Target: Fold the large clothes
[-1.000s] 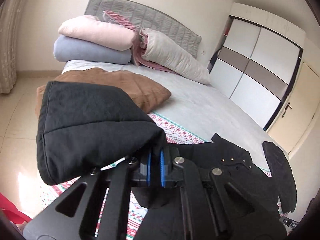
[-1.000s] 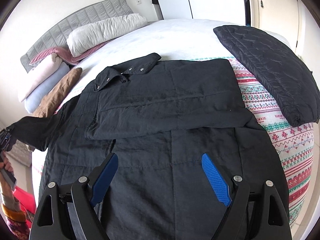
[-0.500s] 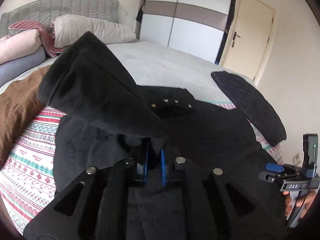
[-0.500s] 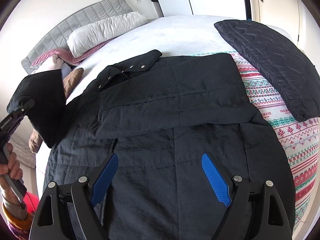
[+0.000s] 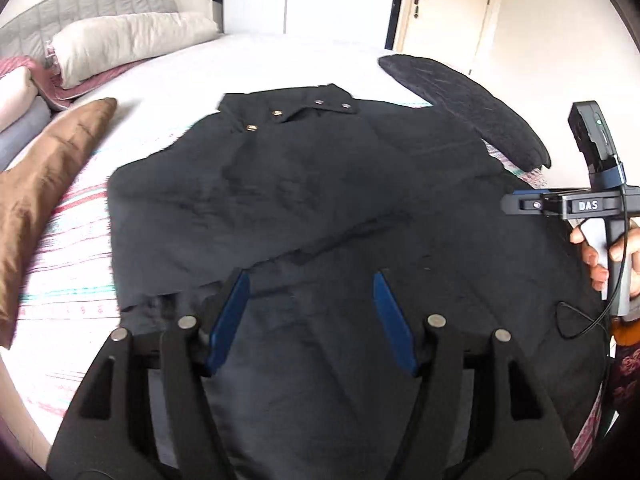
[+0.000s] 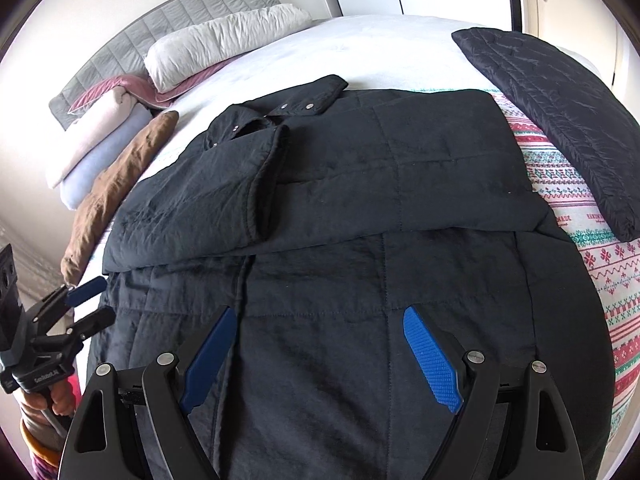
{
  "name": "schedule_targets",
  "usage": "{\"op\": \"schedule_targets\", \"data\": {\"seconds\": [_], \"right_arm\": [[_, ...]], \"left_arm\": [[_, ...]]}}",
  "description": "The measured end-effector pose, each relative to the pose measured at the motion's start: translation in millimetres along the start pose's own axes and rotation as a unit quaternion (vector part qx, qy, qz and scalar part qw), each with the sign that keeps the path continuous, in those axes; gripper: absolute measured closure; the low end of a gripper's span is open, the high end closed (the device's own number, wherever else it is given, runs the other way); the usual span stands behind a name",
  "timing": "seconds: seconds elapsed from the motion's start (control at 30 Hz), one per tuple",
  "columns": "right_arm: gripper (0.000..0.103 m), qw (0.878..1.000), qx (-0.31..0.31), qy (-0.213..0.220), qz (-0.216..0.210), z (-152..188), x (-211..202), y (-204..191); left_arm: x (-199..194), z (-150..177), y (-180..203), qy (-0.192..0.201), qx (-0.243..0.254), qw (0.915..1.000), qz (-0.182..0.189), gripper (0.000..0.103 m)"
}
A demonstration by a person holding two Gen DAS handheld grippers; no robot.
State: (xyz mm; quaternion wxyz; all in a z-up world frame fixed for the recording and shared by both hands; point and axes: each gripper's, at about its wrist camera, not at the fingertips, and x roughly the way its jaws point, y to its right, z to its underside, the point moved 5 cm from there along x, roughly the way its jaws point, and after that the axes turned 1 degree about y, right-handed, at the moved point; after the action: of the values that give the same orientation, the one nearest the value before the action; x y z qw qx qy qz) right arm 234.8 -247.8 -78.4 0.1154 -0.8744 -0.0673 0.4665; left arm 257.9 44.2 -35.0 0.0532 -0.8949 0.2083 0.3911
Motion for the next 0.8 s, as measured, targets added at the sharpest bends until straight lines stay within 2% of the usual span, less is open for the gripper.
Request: {"op": "schedule_targets", "data": {"seconds": [0.1, 0.17, 0.23, 0.3, 0.4, 0.47, 0.53, 0.6, 0.63, 0.7, 0.77, 0.8], "right_arm": [[0.016, 0.999, -0.006, -0.02, -0.033, -14.2, 1.1, -15.7], [0.016, 0.996, -0.006, -0.042, -0.077, -30.8, 9.8, -29.2], [0.016, 0.993, 0.009, -0.057, -0.102, -49.2, 26.1, -35.9], [0.016, 0.993, 0.025, -0.064, -0.092, -68.8, 51.5, -37.3], [0.017, 0.993, 0.052, -0.067, -0.08, -88.2, 92.5, -35.7], [0.028, 0.993, 0.062, -0.061, -0.084, -95.8, 114.8, -38.3], [0.071, 0.993, 0.06, -0.055, -0.081, -101.3, 128.1, -43.7], [0.088, 0.995, 0.039, -0.024, -0.087, -111.1, 122.3, -54.8], [0.093, 0.994, 0.028, 0.002, -0.101, -118.2, 112.6, -58.2], [0.094, 0.992, -0.001, 0.052, -0.114, -128.0, 86.7, -62.7], [0.094, 0.994, -0.04, 0.076, -0.068, -128.8, 75.2, -59.8], [0.094, 0.995, -0.051, 0.071, -0.051, -128.3, 78.4, -56.6]], "left_arm": [[-16.1, -4.2, -58.4, 0.011, -0.057, 0.9977, -0.036, 0.037], [-19.7, -5.9, -96.8, 0.015, -0.113, 0.9926, -0.042, 0.038], [-18.7, -7.1, -125.1, 0.018, -0.156, 0.9866, -0.045, 0.043], [-12.8, -7.5, -141.2, 0.017, -0.174, 0.9835, -0.047, 0.052], [4.3, -9.3, -146.1, 0.01, -0.169, 0.9846, -0.044, 0.062], [20.4, -11.6, -141.0, 0.002, -0.156, 0.9871, -0.035, 0.068], [36.3, -16.6, -135.3, -0.004, -0.142, 0.9895, -0.028, 0.074], [46.8, -22.6, -128.5, 0.003, -0.125, 0.992, -0.022, 0.076], [50.5, -24.7, -125.5, 0.008, -0.115, 0.9931, -0.02, 0.076], [60.0, -23.6, -121.6, 0.008, -0.093, 0.9953, -0.026, 0.076], [74.4, -16.8, -120.5, -0.003, -0.072, 0.9969, -0.033, 0.076], [81.9, -12.3, -120.9, -0.008, -0.062, 0.9974, -0.034, 0.076]]}}
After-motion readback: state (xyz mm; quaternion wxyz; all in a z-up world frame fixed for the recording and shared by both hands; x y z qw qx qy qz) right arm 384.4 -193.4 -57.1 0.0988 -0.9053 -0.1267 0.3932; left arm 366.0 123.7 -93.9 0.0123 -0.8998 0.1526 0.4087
